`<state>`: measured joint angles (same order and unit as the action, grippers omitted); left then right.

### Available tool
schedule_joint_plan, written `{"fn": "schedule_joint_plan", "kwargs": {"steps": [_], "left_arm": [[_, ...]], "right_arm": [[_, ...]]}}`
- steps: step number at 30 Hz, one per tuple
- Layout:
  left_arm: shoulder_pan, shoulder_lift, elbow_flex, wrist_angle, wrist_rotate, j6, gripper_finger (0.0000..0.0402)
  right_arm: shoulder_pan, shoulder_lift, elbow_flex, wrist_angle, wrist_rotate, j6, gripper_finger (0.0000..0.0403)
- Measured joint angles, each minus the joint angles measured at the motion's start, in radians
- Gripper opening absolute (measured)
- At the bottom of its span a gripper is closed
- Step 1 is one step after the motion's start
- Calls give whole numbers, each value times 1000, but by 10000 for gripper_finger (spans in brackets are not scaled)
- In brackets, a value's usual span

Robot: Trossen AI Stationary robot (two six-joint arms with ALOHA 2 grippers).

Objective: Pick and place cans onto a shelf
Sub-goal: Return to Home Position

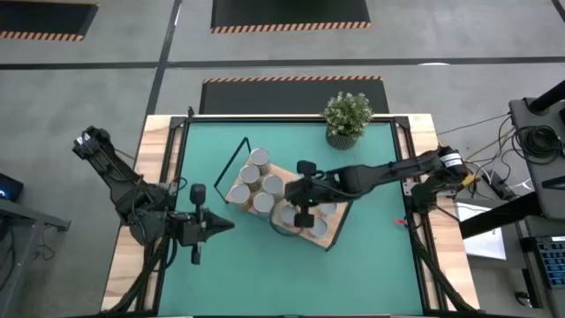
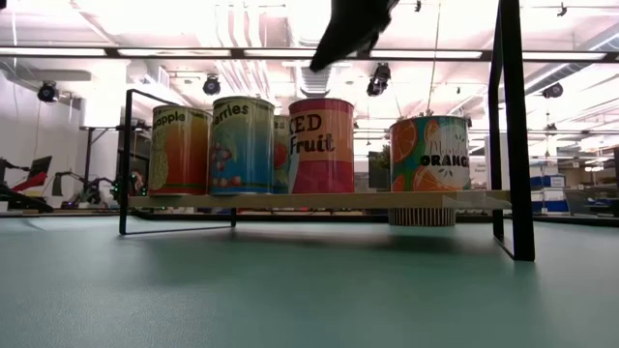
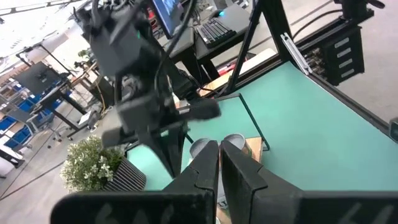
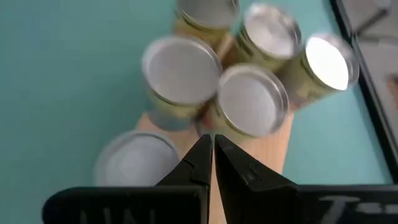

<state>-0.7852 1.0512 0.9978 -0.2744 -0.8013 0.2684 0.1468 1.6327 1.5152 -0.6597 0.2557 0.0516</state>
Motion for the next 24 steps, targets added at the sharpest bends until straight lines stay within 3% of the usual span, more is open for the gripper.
{"fn": "schedule_joint_plan", "kwargs": {"steps": [6, 14, 24], "left_arm": [[-13, -10, -2, -63, 38, -35, 0], [-17, -31, -7, -180, 158, -95, 0], [-17, -161, -125, -112, 158, -103, 0]], "right_arm": [[58, -86, -102, 152, 33, -63, 9], [97, -271, -384, 448, 34, -130, 9], [98, -513, -709, 720, 29, -193, 9]]}}
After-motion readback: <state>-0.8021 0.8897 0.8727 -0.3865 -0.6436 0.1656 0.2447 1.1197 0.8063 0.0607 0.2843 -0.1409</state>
